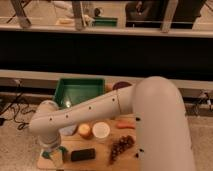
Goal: Wipe table surface with sponge
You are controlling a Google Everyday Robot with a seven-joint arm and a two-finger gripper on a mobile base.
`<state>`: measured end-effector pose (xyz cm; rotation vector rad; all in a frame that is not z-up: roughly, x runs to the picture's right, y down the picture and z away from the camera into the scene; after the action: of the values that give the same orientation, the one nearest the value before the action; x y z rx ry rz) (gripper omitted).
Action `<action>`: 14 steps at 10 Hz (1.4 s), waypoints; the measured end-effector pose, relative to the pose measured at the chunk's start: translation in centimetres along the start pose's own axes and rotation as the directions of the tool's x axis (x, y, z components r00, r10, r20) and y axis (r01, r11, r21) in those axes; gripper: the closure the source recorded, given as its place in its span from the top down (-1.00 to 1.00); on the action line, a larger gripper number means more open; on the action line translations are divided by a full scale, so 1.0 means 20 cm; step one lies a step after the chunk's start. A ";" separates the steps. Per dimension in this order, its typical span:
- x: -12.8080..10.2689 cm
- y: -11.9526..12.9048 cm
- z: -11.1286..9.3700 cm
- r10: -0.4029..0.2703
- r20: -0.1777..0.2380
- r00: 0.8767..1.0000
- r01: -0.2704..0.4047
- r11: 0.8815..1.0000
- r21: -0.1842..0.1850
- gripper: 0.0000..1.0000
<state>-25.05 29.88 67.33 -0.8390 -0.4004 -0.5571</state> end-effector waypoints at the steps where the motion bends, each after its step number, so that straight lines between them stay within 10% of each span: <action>1: 0.01 0.00 0.00 0.050 -0.014 0.999 -0.050 0.999 -0.007 0.60; 14: 0.00 -0.08 0.07 0.105 -0.044 0.993 -0.106 0.994 -0.025 0.60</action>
<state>-26.26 30.16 69.12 -0.8676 -0.3081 -0.4820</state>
